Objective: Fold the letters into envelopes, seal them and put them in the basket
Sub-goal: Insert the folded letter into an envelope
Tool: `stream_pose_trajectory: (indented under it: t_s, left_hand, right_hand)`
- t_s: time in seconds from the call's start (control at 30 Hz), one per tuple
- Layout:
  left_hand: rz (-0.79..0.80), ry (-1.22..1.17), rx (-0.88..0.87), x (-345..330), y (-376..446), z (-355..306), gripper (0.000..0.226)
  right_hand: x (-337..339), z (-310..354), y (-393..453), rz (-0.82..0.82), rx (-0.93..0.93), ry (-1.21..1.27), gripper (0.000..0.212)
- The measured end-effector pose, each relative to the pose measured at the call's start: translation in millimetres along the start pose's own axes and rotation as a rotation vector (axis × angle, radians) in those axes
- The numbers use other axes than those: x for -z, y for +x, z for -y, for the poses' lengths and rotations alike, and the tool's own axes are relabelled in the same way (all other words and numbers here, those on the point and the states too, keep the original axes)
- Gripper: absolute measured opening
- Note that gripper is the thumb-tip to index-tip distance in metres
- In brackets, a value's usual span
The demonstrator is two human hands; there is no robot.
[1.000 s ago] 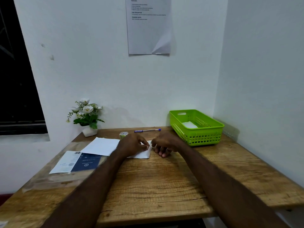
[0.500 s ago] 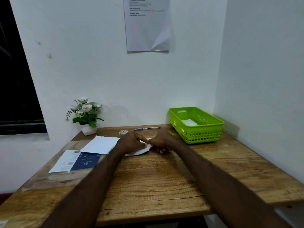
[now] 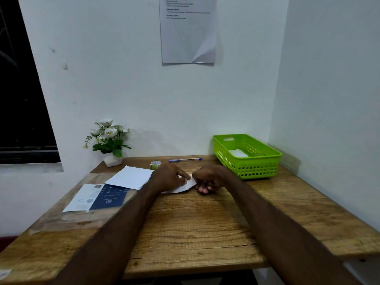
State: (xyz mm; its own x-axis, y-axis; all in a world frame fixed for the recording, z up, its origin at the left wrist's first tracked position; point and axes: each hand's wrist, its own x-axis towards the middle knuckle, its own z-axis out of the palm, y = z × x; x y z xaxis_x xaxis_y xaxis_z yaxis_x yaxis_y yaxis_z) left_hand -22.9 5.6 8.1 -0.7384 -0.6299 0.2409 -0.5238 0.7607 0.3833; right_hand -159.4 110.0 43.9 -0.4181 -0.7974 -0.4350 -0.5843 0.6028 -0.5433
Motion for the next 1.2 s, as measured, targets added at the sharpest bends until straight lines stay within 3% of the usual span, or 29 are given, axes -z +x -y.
stream_pose_trajectory:
  t_s: [0.1, 0.17, 0.23, 0.47, 0.67, 0.8, 0.97, 1.2]
  left_hand:
    - [-0.012, 0.002, -0.003, -2.0, 0.2, 0.3, 0.018]
    - [-0.024, -0.001, -0.023, -2.0, -0.6, 1.0, 0.018]
    - [-0.032, -0.010, -0.033, -1.6, -2.1, 1.2, 0.019]
    - [-0.065, 0.080, -0.052, -0.1, -6.7, -6.9, 0.025]
    - [-0.108, 0.143, -0.007, -3.8, -4.8, -11.2, 0.038]
    - [-0.107, 0.161, -0.010, -5.3, -4.5, -12.3, 0.039]
    - [-0.082, 0.168, -0.012, -6.8, -4.9, -11.8, 0.038]
    - [-0.101, 0.140, -0.010, -10.6, -0.8, -6.5, 0.039]
  right_hand:
    - [-1.3, -2.6, -0.3, -0.053, 0.025, 0.029, 0.026]
    - [-2.9, -6.9, 7.2, -0.196, 0.091, 0.046, 0.029]
    - [-3.4, -11.1, 13.8, -0.322, 0.158, -0.004, 0.035]
    - [-13.9, -8.7, 33.7, -0.475, 0.242, -0.148, 0.066]
    - [-17.9, -6.9, 41.4, -0.608, 0.286, -0.094, 0.070]
    - [-18.6, -10.2, 38.0, -0.706, 0.267, -0.126, 0.055]
    - [-20.1, -11.7, 40.7, -0.728, 0.199, -0.127, 0.047]
    - [-13.3, -13.0, 44.2, -0.609, 0.231, -0.151, 0.044]
